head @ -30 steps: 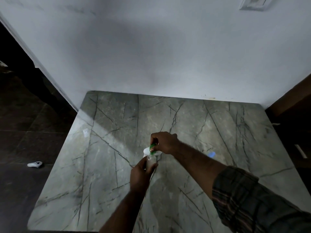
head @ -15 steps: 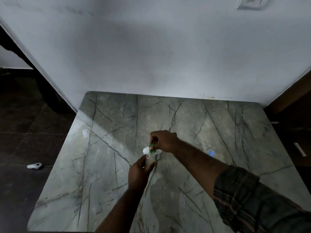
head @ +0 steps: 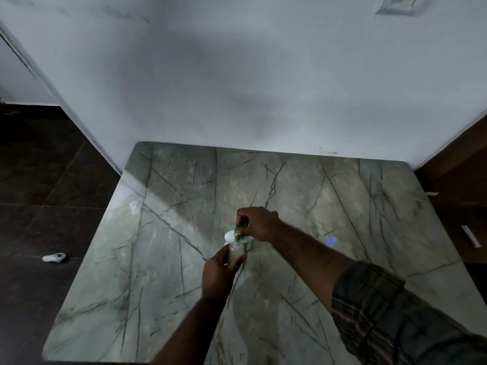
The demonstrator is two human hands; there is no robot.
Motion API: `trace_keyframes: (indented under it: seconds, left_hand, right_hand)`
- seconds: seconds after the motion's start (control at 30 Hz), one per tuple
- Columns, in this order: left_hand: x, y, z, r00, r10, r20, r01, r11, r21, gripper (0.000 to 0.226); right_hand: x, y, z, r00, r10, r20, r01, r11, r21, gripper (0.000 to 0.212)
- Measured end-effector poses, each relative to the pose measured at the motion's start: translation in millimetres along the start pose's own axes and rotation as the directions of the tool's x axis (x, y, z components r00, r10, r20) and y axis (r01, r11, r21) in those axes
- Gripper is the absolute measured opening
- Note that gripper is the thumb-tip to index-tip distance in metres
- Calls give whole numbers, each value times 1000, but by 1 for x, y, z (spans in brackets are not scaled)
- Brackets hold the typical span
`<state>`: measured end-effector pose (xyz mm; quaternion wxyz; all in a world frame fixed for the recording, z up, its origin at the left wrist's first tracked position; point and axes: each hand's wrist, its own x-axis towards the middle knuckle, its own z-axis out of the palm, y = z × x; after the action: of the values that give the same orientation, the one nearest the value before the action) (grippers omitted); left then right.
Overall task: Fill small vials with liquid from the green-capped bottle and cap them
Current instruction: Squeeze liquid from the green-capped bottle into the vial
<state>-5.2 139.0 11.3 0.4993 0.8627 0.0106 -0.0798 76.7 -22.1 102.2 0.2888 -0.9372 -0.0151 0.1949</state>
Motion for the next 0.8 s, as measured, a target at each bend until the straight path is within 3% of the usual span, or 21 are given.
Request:
trace_keyframes:
  seconds: [0.8]
  left_hand:
    - [3,-3,2,1000,-5,4,5,999,38,46]
  right_hand:
    - [7,-1,-2,1000,-26,5,27,999,-46,26]
